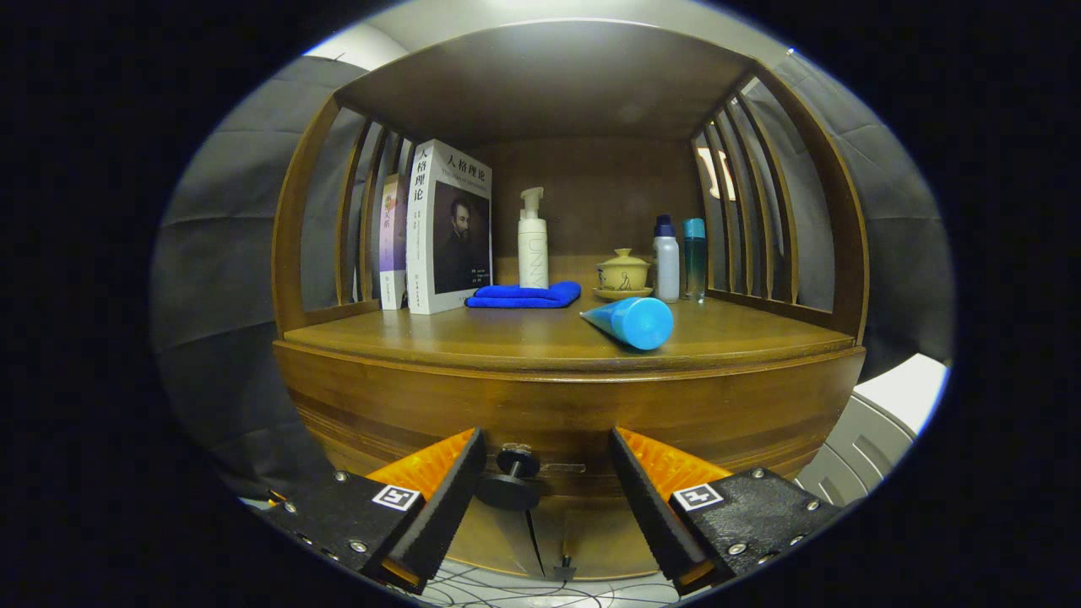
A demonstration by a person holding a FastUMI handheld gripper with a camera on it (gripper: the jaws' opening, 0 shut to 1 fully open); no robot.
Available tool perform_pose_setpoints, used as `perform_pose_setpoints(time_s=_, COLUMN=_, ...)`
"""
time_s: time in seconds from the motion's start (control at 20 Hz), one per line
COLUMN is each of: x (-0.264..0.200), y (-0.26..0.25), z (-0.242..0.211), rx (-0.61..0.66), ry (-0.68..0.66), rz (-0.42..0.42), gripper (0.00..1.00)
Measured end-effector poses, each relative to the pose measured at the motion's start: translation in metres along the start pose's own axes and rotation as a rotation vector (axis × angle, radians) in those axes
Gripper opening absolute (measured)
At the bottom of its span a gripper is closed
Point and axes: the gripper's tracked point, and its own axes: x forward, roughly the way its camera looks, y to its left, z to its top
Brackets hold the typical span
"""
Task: Pull open the drawer, take out the items inside it, and place them on the countertop above the cabinet.
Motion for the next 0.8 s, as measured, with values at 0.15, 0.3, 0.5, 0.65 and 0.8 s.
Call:
perform_pose_setpoints(time_s=0.15, x=-0.005, y=0.002, z=-0.003, rx=0.002, ry=-0.008, rz=0.010, gripper=0.93)
perform_pose_setpoints(time_s=0.3, x=-0.013, y=0.000, z=0.001, rx=0.004, ry=0.003, rz=0.010, gripper=0.94)
perform_pose_setpoints(time_s=0.5, x=-0.055, y=-0.005, z=0.041, rx=-0.011, ry=-0.079, rz=-0.020, gripper=0.94)
perform_pose_setpoints(time_s=0.65, x=-0.094, y=-0.004, z=0.073, rx=0.012, ry=-0.162, rz=-0.032, gripper=0.94)
perform_pose_setpoints(time_s=0.8, x=-0.130, y=-0.007, z=0.090, rx=0.051, ry=-0.220, rz=-0.052, gripper=0.94)
